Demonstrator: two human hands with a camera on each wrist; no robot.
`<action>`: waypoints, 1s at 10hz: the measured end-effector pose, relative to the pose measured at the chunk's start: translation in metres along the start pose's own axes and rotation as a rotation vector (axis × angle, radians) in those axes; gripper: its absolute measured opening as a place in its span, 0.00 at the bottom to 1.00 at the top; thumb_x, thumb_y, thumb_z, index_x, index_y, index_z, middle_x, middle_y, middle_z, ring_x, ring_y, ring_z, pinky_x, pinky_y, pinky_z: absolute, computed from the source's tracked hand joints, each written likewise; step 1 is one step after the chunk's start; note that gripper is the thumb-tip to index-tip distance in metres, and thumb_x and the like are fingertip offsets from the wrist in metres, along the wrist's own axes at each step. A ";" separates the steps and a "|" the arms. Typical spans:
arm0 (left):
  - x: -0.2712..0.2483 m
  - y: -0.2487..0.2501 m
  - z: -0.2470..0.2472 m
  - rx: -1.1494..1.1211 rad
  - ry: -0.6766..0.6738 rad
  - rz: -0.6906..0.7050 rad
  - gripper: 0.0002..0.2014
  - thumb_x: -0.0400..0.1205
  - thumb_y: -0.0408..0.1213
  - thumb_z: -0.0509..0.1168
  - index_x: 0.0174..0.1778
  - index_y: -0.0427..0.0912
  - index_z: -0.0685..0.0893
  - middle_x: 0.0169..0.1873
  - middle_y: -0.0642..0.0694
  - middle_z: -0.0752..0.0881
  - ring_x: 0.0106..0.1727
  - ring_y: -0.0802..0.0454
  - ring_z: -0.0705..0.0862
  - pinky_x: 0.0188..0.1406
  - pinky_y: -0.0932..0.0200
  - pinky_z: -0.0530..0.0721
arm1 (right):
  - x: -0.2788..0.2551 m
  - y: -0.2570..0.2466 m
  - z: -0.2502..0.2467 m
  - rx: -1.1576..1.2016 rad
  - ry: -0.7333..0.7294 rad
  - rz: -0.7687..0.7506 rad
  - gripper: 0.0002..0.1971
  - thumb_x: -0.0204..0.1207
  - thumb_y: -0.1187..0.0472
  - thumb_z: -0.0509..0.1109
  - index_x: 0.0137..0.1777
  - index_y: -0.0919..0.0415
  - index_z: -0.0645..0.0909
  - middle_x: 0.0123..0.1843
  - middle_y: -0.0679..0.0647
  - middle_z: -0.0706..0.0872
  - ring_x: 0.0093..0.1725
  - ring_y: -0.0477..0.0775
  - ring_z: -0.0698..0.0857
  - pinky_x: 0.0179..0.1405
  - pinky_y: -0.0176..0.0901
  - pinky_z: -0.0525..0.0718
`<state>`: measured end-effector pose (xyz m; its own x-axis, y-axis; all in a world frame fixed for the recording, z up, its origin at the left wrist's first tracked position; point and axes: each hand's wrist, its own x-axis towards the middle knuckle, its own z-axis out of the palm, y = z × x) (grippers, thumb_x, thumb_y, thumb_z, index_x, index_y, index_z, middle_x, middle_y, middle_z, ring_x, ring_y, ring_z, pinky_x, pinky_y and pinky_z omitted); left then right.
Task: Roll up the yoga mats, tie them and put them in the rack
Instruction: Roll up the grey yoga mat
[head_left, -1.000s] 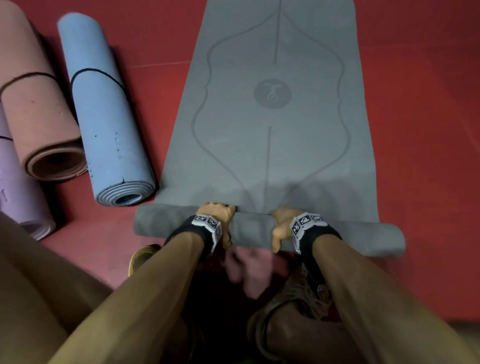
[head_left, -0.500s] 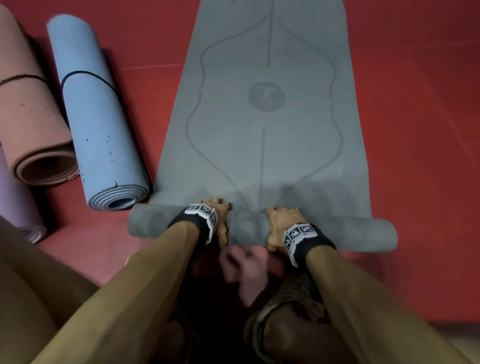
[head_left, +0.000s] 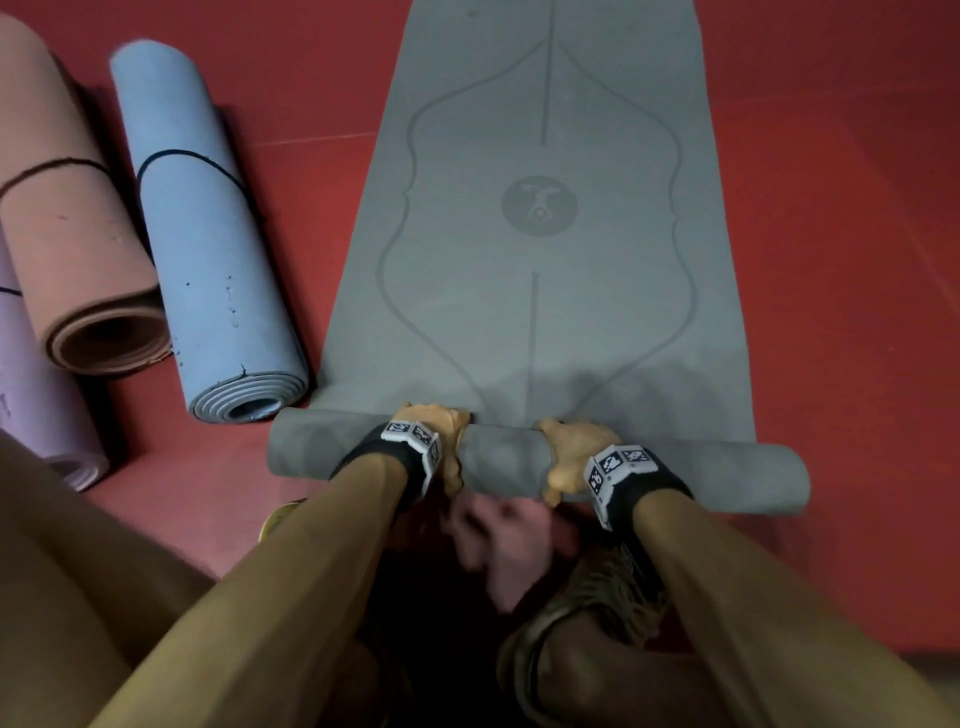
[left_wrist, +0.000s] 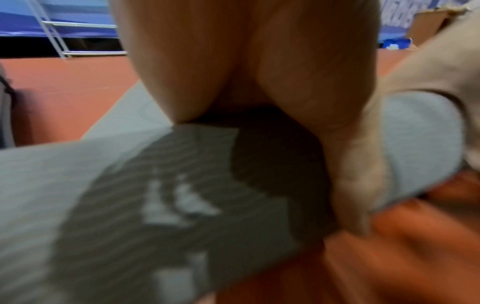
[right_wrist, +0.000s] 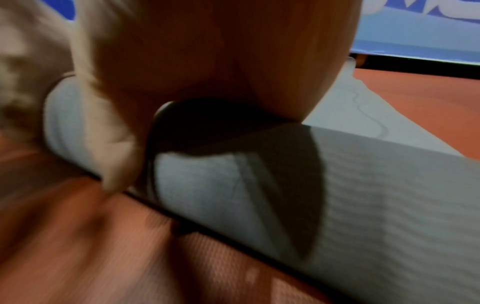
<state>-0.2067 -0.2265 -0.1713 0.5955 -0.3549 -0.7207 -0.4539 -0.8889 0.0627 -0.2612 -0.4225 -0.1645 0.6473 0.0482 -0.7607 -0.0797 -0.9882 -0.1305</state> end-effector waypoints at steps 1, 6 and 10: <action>0.009 -0.007 -0.004 -0.075 -0.101 0.017 0.33 0.74 0.43 0.78 0.74 0.45 0.76 0.68 0.44 0.82 0.67 0.45 0.82 0.62 0.56 0.79 | -0.007 -0.002 0.013 -0.103 0.126 -0.048 0.44 0.58 0.46 0.82 0.75 0.52 0.68 0.70 0.55 0.78 0.71 0.60 0.75 0.71 0.53 0.72; -0.016 0.003 0.025 0.050 0.145 -0.013 0.51 0.59 0.61 0.79 0.76 0.53 0.64 0.70 0.49 0.75 0.71 0.47 0.73 0.71 0.45 0.67 | 0.017 -0.009 -0.030 0.021 -0.208 0.029 0.48 0.33 0.51 0.86 0.63 0.54 0.87 0.52 0.52 0.92 0.48 0.58 0.91 0.47 0.50 0.92; 0.008 -0.011 -0.011 -0.114 -0.088 0.025 0.37 0.74 0.41 0.79 0.79 0.44 0.72 0.73 0.43 0.78 0.72 0.44 0.78 0.68 0.54 0.76 | -0.010 -0.007 0.015 -0.144 0.182 -0.070 0.44 0.59 0.44 0.81 0.74 0.54 0.67 0.71 0.57 0.77 0.71 0.60 0.76 0.71 0.54 0.70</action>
<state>-0.1903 -0.2228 -0.1700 0.5225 -0.3554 -0.7751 -0.3868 -0.9089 0.1559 -0.2789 -0.4142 -0.1658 0.7745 0.1028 -0.6241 0.0702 -0.9946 -0.0766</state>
